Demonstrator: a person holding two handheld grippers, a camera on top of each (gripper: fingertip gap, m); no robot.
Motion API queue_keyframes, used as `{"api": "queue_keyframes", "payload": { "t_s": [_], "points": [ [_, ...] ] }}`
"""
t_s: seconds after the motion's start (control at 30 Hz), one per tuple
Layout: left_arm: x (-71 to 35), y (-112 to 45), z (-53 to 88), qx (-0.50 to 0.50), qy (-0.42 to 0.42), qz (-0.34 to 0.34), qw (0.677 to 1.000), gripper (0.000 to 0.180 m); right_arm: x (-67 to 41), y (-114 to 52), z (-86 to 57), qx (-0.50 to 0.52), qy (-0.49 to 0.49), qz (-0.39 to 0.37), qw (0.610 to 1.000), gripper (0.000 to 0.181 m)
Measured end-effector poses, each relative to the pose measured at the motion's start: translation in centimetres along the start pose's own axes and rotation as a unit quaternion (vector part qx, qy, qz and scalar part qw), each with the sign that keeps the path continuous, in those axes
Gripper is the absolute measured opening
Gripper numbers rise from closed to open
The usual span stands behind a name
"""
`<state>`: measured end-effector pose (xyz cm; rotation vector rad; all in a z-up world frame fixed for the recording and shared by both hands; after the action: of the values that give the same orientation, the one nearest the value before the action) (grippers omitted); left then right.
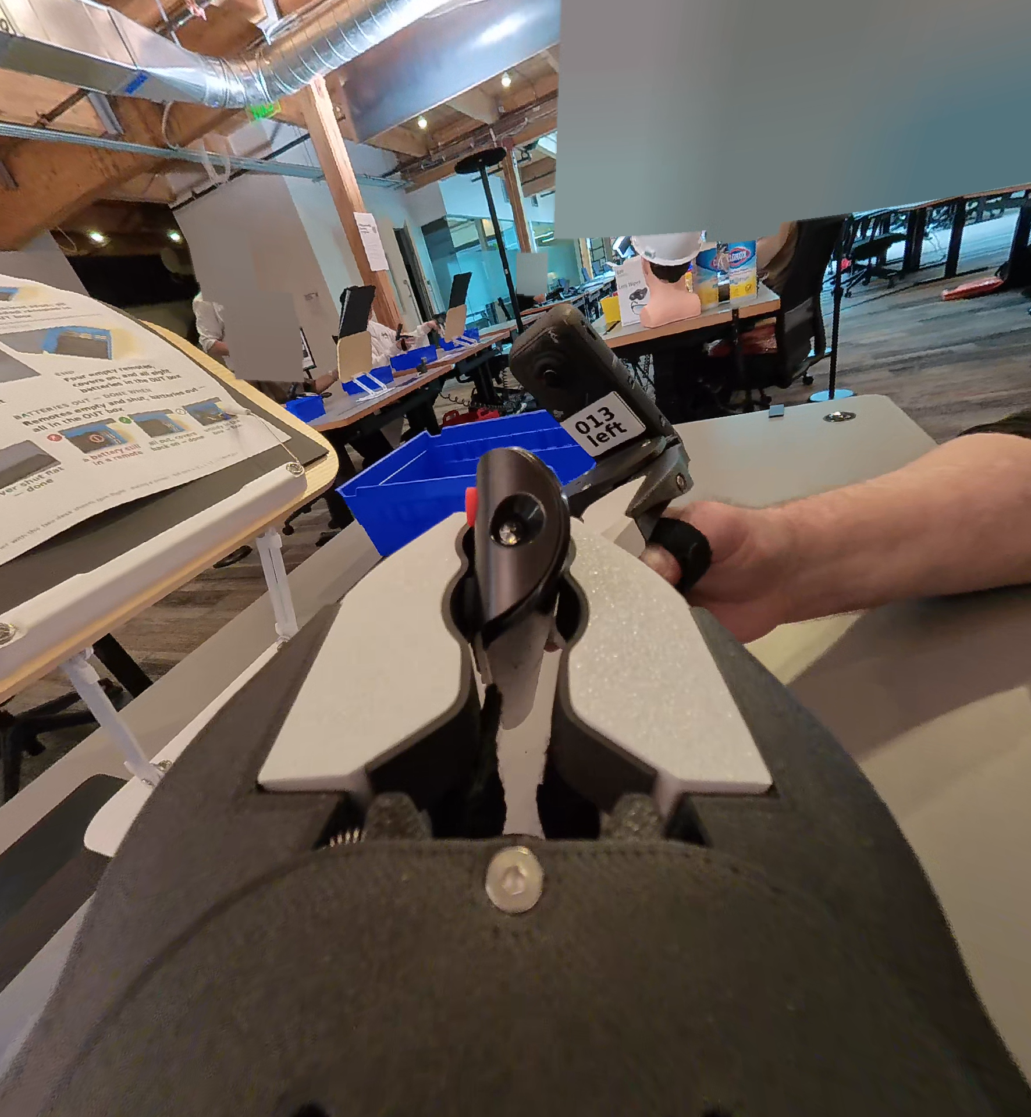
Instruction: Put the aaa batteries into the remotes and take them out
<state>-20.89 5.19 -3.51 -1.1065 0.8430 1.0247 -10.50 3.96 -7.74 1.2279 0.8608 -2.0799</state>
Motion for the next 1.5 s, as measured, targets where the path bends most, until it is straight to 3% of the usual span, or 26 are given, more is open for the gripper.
{"api": "queue_keyframes", "payload": {
  "t_s": [0.4,0.63,0.77,1.1,1.27,1.3,1.5],
  "points": [
    [-0.3,-0.4,-0.5,-0.014,-0.016,0.02,1.0,0.022,1.0,-0.6,0.5,-0.018,0.014,0.028,0.999,0.028],
    [-0.7,0.0,-0.2,-0.006,0.009,-0.013,1.0,0.023,1.2,-1.2,0.7,-0.05,-0.007,0.026,0.998,0.032],
    [-0.9,-0.1,-0.3,0.01,0.035,-0.034,0.999,0.023,1.6,-1.1,0.5,-0.078,-0.063,0.038,0.994,0.046],
    [-0.4,0.1,0.1,0.046,0.118,-0.038,0.991,0.027,2.3,-1.1,2.3,-0.136,0.038,0.1,0.985,0.022],
    [-0.2,0.4,0.4,0.056,0.092,0.026,0.994,0.034,2.3,-0.2,1.7,-0.143,0.074,0.156,0.975,0.02],
    [-0.2,0.5,0.4,0.058,0.077,0.047,0.994,0.042,2.2,0.1,1.6,-0.139,0.097,0.177,0.97,0.02],
    [1.4,0.5,-0.6,0.117,-0.018,0.24,0.964,0.053,1.8,1.7,1.4,-0.082,0.271,0.333,0.899,0.02]
  ]
}}
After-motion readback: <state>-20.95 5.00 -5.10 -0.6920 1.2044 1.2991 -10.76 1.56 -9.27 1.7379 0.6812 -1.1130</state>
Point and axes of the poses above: each gripper's, where its closed fingertips meet, y back along the fingers, x out of its underside, z = x × y across the jaws, the point moved 6 cm from there along y, back along the fingers, and after that the axes turned 14 degrees about -z, right-handed, at the moved point
